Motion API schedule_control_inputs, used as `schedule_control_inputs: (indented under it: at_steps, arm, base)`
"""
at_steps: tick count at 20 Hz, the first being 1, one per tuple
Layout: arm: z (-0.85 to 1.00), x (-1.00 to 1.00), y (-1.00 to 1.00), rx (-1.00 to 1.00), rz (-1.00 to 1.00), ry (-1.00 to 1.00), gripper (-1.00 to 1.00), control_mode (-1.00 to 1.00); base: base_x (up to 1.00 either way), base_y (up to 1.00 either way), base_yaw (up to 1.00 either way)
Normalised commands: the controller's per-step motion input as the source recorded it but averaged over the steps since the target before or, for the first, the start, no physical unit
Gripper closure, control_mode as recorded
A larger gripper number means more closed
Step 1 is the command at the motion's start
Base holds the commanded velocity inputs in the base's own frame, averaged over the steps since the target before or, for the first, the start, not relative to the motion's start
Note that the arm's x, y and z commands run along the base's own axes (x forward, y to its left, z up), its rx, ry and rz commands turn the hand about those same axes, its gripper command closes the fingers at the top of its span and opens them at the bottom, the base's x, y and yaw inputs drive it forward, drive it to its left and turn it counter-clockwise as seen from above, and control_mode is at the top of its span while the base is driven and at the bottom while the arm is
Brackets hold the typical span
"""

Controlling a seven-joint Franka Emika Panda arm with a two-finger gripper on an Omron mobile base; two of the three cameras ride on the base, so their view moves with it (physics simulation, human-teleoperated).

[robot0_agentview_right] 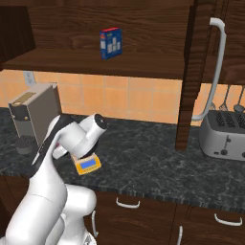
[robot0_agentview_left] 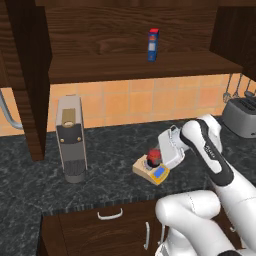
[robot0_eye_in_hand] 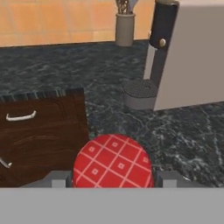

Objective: Pick the jam and place it on the digital scale for weighing, and close the cabinet.

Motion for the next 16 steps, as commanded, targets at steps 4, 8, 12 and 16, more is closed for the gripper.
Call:
schedule_control_inputs:
  at_steps: [4,8,12,16]
  arm:
    - [-0.10,0.63,-0.32,0.00,0.00,0.09,1.00,-1.00]
    - [-0.16,0.50,-0.48,0.00,0.00,0.10,1.00,-1.00]
    - [-0.32,0.21,-0.06,-0.05,0.00,0.06,1.00,-1.00]
    - [-0.31,0.00,0.01,-0.04,0.00,0.00,1.00,-1.00]
  base:
    - [0.00,0.00,0.00]
    - [0.00,0.00,0.00]
    - [0.00,0.00,0.00]
    - [0.00,0.00,0.00]
